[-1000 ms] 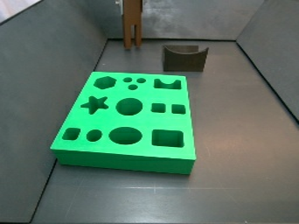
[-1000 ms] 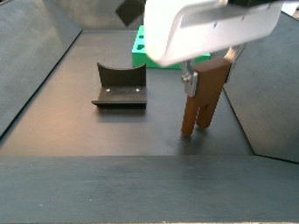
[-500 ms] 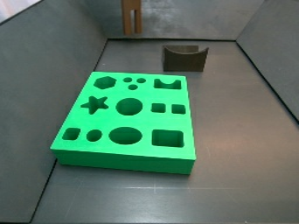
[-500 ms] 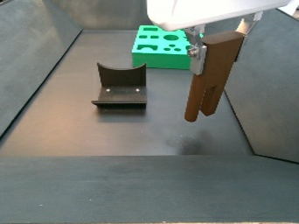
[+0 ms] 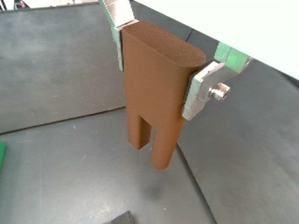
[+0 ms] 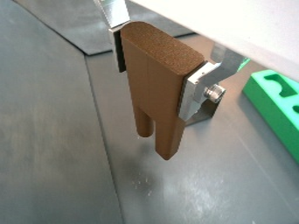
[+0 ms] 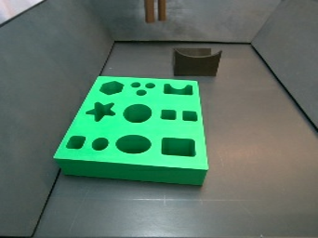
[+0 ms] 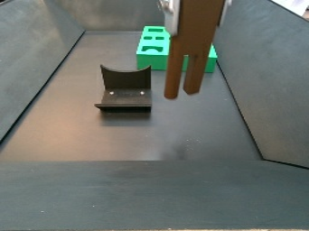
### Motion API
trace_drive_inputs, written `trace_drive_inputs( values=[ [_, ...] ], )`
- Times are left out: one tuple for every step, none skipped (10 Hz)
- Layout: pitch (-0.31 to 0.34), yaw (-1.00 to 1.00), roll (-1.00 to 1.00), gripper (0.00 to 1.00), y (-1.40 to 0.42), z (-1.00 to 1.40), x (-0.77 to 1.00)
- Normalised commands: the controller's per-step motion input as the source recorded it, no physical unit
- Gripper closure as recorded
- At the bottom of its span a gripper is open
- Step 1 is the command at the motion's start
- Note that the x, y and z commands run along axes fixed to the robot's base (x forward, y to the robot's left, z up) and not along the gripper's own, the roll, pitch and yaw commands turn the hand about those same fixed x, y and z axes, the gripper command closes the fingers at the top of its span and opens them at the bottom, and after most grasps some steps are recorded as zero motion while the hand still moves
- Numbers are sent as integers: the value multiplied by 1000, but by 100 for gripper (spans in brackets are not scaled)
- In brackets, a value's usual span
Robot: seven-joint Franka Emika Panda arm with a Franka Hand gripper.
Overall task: Pick up the square-circle object. Move up. Move to above the board. Insert the square-circle object.
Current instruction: Move to above the board.
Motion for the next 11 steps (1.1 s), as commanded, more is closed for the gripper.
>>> trace_drive_inputs(
  values=[
    [70,21,49,100,-35,510,63],
    [73,27,56,100,-21,362,19],
    [74,26,68,100,-17,215,8],
    [130,-1000,-11,100,-1000,174,-18],
    [130,-1000,-9,100,-1000,165,-16],
    [114,-1000,-8,100,-1000,173,-27],
    [110,-1000,-35,100,-1000,170,-27],
    [126,-1000,-37,100,-1000,172,-24],
    [102,-665,-40,100,-1000,174,-25],
    [81,-429,-47,100,-1000,178,-26],
    [59,-208,-48,100,-1000,181,-24]
  ],
)
